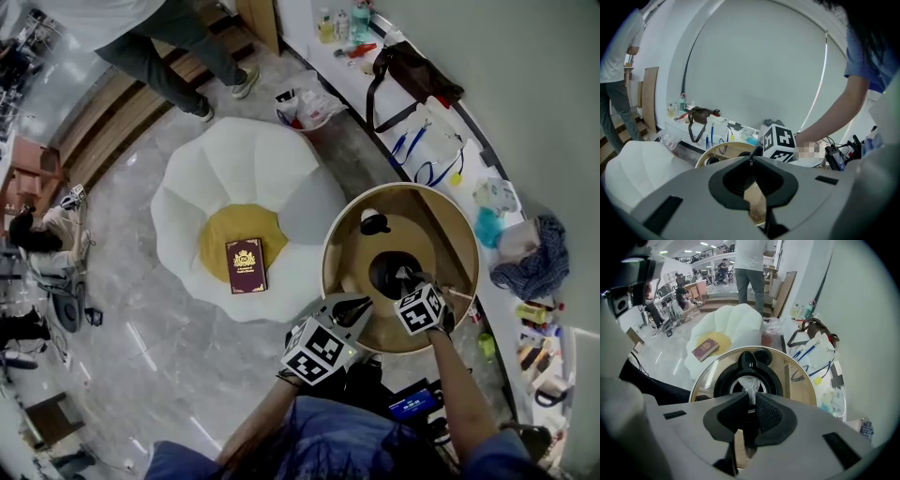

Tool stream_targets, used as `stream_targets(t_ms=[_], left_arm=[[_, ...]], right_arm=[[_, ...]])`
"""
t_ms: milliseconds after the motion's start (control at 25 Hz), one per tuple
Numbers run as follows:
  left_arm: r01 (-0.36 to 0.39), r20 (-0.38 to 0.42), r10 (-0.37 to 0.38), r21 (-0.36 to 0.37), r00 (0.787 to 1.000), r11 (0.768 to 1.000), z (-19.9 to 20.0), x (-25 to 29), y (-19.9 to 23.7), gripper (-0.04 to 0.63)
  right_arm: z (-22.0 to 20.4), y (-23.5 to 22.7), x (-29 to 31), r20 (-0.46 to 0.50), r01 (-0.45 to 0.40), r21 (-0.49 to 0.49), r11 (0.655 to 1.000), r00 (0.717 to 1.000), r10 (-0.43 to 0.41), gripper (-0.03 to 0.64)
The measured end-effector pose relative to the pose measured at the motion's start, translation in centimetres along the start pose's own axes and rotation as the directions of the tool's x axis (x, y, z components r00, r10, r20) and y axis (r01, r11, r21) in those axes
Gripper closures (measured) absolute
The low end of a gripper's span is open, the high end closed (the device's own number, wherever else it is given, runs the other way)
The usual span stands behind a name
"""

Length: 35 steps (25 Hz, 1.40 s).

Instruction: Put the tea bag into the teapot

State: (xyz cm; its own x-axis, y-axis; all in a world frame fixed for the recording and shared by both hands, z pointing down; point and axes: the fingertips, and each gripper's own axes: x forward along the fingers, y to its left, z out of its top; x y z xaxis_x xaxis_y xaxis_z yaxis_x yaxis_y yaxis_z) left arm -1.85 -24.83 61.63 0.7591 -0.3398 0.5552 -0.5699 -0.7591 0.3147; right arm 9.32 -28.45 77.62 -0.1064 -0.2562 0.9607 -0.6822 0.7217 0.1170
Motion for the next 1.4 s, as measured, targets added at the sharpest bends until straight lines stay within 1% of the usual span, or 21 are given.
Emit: stream_targets(t_ms=[240,480,720,840,960,1080,1240,1400], left_arm=[[-0.020,0.002,0.020,-0.001,1.000,1.000,0.0,-0.4,0.1,0.577],[-0.025,-0.007,0.025,0.005,1.000,1.000,-0.2,-0.7,-0.2,0.577],[-0.032,0.000,0.032,0.005,0.999,0.999,-0.2,-0.8,-0.5,0.577],[-0.036,0.009,0.036,0.007,0.999,0.999,0.0,-0.9,-0.6,0.577],[-0.046,0.009,0.046,0.011,0.999,0.999,0.4,-1.1,-0.9,0.577],[-0.052,0.013,0.052,0.021,0.999,0.998,0.9,-1.4,-1.3,0.577],[-0.065,0.024,0.064,0.024,0.998,0.998,1.7,-1.7,-2.1,0.577],[-0.070,0.037,0.068,0.029,0.997,0.997,3.0,-1.7,-3.3,0.577]], right_arm=[[0.1,0.1,-0.2,0.018,-0.018,0.036,0.999,1.000,0.018,0.541],[0.1,0.0,-0.8,0.036,-0.037,0.097,0.995,0.999,0.034,0.497],[0.0,0.1,-2.1,0.069,-0.032,0.120,0.992,0.997,0.024,0.492],[0.6,-0.1,-3.5,0.124,-0.038,0.161,0.986,0.992,0.018,0.492],[1.4,-0.6,-5.9,0.189,-0.045,0.215,0.976,0.982,0.004,0.492],[2.0,-1.2,-8.6,0.259,-0.053,0.260,0.964,0.966,-0.016,0.492],[2.3,-0.9,-12.2,0.343,-0.104,0.313,0.944,0.939,-0.010,0.492],[2.2,-0.4,-15.9,0.409,-0.139,0.334,0.932,0.913,-0.011,0.495]])
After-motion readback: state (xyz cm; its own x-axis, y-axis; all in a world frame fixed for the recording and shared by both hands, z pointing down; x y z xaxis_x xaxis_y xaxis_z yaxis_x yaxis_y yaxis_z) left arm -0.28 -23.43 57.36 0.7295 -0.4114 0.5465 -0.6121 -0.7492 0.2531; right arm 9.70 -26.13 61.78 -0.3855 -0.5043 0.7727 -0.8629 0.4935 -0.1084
